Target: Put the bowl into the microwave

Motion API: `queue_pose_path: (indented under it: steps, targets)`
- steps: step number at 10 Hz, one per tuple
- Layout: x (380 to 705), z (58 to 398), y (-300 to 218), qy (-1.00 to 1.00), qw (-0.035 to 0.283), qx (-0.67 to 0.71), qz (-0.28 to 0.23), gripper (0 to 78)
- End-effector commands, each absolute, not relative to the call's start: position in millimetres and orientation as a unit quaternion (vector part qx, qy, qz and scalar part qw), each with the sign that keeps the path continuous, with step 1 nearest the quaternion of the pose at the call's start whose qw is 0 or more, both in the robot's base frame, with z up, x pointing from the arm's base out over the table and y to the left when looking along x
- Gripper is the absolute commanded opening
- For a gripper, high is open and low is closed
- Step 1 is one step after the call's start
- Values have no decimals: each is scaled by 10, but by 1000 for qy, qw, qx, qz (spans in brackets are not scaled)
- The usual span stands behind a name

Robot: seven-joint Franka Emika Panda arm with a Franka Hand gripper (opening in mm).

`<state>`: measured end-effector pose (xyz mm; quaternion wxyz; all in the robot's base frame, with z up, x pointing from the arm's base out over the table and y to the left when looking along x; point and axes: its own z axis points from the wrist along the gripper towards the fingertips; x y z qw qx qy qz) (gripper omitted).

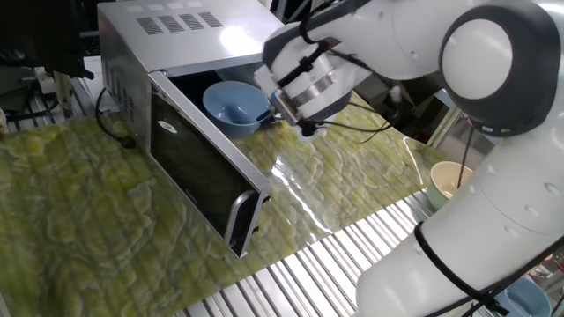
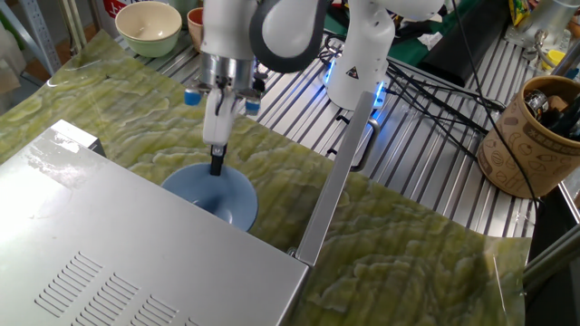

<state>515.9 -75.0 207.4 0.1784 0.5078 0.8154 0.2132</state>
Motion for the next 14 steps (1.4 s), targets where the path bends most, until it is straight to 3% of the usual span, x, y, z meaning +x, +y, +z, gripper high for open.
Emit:
queue_pose_path:
  steps: [1, 14]
  targets:
    - [5310, 1981, -673, 801, 196, 523, 215, 11]
    - [5620, 1999, -635, 782, 201, 545, 225, 11]
